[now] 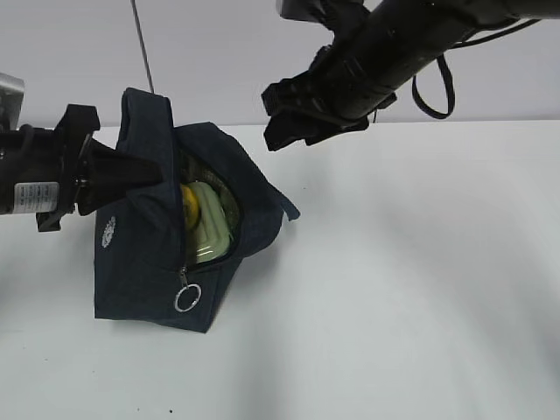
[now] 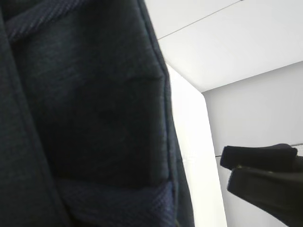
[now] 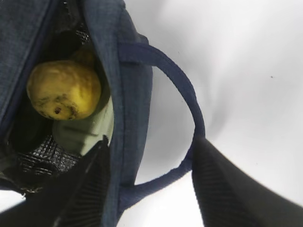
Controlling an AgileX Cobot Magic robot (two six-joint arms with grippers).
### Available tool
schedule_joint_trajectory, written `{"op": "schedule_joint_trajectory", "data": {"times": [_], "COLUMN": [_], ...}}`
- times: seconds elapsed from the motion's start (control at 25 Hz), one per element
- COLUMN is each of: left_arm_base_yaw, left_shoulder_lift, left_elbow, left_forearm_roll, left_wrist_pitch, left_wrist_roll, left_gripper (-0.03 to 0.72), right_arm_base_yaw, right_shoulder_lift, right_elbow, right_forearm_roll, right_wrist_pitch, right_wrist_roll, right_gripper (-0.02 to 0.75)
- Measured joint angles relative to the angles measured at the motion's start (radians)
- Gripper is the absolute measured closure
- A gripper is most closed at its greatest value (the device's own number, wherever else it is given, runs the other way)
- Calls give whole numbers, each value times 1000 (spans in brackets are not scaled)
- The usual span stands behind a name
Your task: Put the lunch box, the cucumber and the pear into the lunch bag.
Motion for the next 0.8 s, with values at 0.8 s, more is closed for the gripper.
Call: {"op": "schedule_joint_trajectory", "data": {"times": [0.8], "left_arm_base_yaw": [0], "left_shoulder_lift": [0], "left_elbow": [0], "left_forearm_roll": [0], "left_wrist_pitch": [0], "left_wrist_roll": [2], "left_gripper": [707], "right_arm_base_yaw": [-2], "right_shoulder_lift": [160], "right_elbow": [-147], "right_forearm_roll": [125], "right_wrist_pitch": [171], "right_wrist_roll": [-53], "right_gripper": [304]}}
